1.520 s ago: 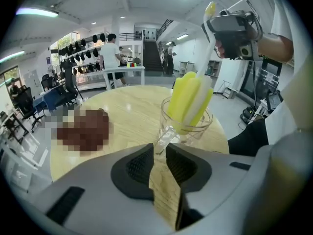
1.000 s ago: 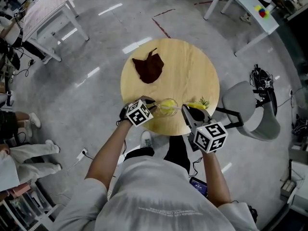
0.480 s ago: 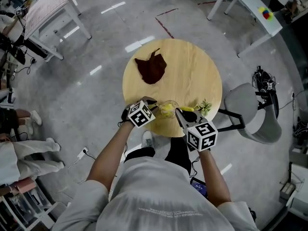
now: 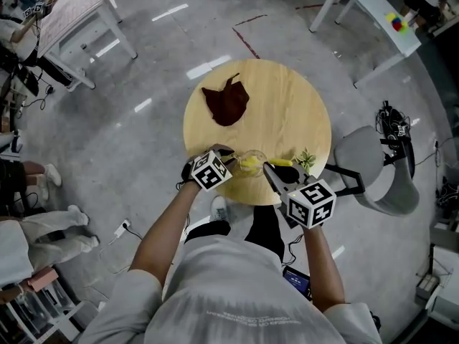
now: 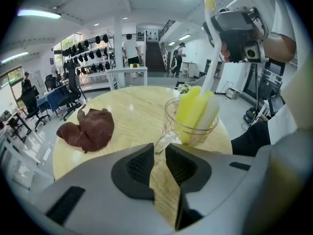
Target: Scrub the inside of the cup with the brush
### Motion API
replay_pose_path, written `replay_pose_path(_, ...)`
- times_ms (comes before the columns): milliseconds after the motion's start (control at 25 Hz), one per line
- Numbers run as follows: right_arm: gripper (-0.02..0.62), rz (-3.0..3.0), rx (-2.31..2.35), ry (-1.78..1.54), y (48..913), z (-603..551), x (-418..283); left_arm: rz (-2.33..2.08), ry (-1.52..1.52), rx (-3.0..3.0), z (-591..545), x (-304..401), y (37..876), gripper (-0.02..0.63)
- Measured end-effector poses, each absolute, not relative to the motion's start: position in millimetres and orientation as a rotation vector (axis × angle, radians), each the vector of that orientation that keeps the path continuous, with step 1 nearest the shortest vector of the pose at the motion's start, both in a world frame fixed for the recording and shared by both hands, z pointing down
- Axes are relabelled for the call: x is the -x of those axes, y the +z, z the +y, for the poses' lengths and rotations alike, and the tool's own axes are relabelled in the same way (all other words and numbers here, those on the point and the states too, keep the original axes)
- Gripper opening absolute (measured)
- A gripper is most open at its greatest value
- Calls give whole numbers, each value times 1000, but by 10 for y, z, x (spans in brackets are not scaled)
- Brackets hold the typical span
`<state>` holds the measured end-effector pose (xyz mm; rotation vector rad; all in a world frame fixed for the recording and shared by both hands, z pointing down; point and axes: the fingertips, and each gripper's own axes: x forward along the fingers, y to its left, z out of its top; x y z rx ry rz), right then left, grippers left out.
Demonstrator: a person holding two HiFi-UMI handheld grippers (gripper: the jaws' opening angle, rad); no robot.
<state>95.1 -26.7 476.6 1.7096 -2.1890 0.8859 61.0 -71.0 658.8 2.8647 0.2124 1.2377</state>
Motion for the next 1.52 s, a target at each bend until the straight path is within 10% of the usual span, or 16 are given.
replay_pose_path(1520, 64, -2455, -973, 912, 4805, -430, -1124, -424, 876, -2563, -966, -503, 6493, 66)
